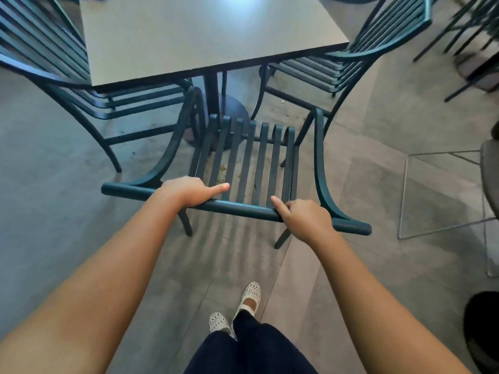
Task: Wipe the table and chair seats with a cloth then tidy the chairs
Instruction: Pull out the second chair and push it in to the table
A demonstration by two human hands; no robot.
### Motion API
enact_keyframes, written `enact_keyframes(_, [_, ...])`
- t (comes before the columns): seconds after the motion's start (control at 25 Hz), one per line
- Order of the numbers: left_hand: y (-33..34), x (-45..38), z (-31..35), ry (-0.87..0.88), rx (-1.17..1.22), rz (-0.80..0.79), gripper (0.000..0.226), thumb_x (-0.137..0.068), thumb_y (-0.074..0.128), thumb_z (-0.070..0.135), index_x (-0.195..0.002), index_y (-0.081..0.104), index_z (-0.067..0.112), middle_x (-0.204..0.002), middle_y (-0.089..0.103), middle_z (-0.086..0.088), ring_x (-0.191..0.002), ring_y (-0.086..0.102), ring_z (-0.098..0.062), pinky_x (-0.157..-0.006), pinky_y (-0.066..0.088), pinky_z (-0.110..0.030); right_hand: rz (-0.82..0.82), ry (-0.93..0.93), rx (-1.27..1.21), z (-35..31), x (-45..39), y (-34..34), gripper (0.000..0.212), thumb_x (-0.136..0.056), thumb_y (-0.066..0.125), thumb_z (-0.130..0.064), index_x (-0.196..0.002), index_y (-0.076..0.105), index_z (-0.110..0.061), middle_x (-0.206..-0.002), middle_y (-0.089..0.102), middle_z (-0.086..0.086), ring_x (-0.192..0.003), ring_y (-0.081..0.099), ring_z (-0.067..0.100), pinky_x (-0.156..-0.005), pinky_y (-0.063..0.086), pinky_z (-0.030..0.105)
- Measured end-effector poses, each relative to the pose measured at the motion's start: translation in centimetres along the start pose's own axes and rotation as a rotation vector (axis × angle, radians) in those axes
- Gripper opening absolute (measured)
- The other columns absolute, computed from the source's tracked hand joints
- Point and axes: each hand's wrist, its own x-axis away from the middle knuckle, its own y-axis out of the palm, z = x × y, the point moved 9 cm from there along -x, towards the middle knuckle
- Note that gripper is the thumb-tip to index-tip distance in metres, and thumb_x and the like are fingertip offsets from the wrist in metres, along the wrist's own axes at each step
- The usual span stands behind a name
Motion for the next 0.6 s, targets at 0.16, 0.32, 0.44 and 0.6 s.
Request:
enact_keyframes(0.16, [-0.3,2.0,-0.6,-0.011,-0.070,0.018,0.078,-0.081,0.019,0.080,-0.089,0.069,0.020,-0.110,0.059,-0.002,-0.104,0.055,-0.024,-0.094,0.040,-0.043,0.159,-0.027,0.063,-0.3,1.6,-0.7,0.052,-0.099,0.020,-0.047,-0.089,0.062,-0.017,-0.064,0.054,-0.002,-0.061,0.051,0.014,-0.062,0.038,0.029])
enact_keyframes(0.32, [0.3,2.1,-0.4,0.015,-0.074,-0.023,0.074,-0.083,0.021,0.073,-0.070,0.074,0.024,-0.094,0.061,0.002,-0.087,0.056,-0.019,-0.091,0.040,-0.041,0.257,0.020,-0.005,0.0,1.6,-1.3,0.054,-0.096,0.026,-0.047,-0.070,0.064,-0.019,-0.055,0.052,-0.003,-0.052,0.048,0.011,-0.049,0.029,0.024])
enact_keyframes(0.44, [0.4,2.2,-0.1,0.039,-0.082,0.002,0.070,-0.082,0.021,0.068,-0.072,0.074,0.024,-0.091,0.063,-0.002,-0.083,0.057,-0.021,-0.085,0.042,-0.039,0.299,0.001,-0.025,0.3,1.9,-1.3,0.051,-0.096,0.031,-0.045,-0.066,0.064,-0.021,-0.053,0.053,-0.003,-0.050,0.048,0.011,-0.047,0.031,0.022])
enact_keyframes(0.6, [1.8,2.2,1.3,0.053,-0.136,0.014,0.069,-0.083,0.018,0.062,-0.070,0.072,0.022,-0.089,0.061,-0.002,-0.083,0.054,-0.022,-0.091,0.041,-0.044,0.359,-0.053,0.015,1.6,2.4,-1.4,0.047,-0.095,0.035,-0.039,-0.060,0.061,-0.021,-0.049,0.048,-0.005,-0.045,0.042,0.011,-0.043,0.025,0.021])
